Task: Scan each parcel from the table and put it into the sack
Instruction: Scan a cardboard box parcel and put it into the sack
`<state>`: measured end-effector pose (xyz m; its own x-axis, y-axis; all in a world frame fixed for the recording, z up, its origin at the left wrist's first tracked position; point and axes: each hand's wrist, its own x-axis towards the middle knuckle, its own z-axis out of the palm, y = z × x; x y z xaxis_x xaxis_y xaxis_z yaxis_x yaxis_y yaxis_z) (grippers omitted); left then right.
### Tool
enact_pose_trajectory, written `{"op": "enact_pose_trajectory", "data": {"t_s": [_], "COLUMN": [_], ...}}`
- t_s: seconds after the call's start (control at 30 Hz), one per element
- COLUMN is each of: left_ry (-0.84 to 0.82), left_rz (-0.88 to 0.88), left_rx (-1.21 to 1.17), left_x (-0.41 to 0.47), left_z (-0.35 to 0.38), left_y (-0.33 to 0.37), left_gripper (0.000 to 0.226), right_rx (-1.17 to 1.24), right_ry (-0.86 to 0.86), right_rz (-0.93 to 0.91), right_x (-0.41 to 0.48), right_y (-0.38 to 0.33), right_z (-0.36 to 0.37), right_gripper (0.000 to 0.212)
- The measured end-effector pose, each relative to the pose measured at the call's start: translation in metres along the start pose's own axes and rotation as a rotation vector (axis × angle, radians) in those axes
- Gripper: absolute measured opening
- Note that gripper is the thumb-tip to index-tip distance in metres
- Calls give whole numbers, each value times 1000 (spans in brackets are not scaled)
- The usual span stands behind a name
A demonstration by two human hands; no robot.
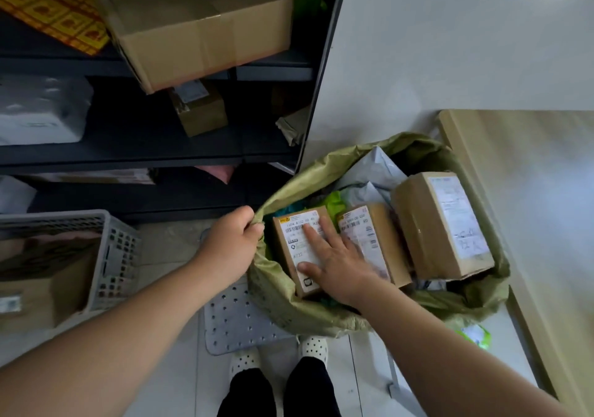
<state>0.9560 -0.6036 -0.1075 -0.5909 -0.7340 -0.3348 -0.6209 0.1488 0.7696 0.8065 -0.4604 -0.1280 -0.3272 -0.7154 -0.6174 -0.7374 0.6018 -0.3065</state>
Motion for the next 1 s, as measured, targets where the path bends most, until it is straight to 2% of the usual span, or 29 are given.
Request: {"op": "enact_pose_trajectory", "data": {"t_s": [0.07, 0.13, 0.2, 0.23, 0.37, 0.57, 0.63, 0.73, 0.9, 1.0], "left_ry": [0, 57, 104, 109, 65, -16, -21, 55, 263, 267], "left_rz": [-58, -86, -12, 51, 214, 153, 129, 176, 365, 375], "left_rx": [96, 201, 317, 377, 653, 842, 884, 803, 616, 599], "left_x": [6, 15, 26, 34, 69, 116, 129, 137, 139, 136], "left_z": [-5, -9, -7, -4, 24, 67, 76, 80, 65, 62], "left_y": [8, 25, 46, 56, 91, 105, 101, 95, 102, 112], "left_gripper": [27, 23, 47, 57, 55, 45, 33, 21, 30, 36], "right_rx": [67, 68, -48, -108, -180, -181, -136, -103, -84, -91], "right_ry": [96, 417, 662, 684, 562, 414, 399, 359, 255, 202], "right_rz": [-55, -107, -29, 47, 260, 219, 194, 181, 199, 222], "right_x": [-9, -21, -27, -28, -14, 11, 19, 30, 42, 46], "right_y": [0, 1, 9, 15, 39, 60, 65, 72, 87, 89], "right_z": [-16, -31, -41, -44, -44, -24, -18, -11, -7, -14], "right_gripper": [67, 58, 57, 62, 87, 89, 87, 86, 83, 81]}}
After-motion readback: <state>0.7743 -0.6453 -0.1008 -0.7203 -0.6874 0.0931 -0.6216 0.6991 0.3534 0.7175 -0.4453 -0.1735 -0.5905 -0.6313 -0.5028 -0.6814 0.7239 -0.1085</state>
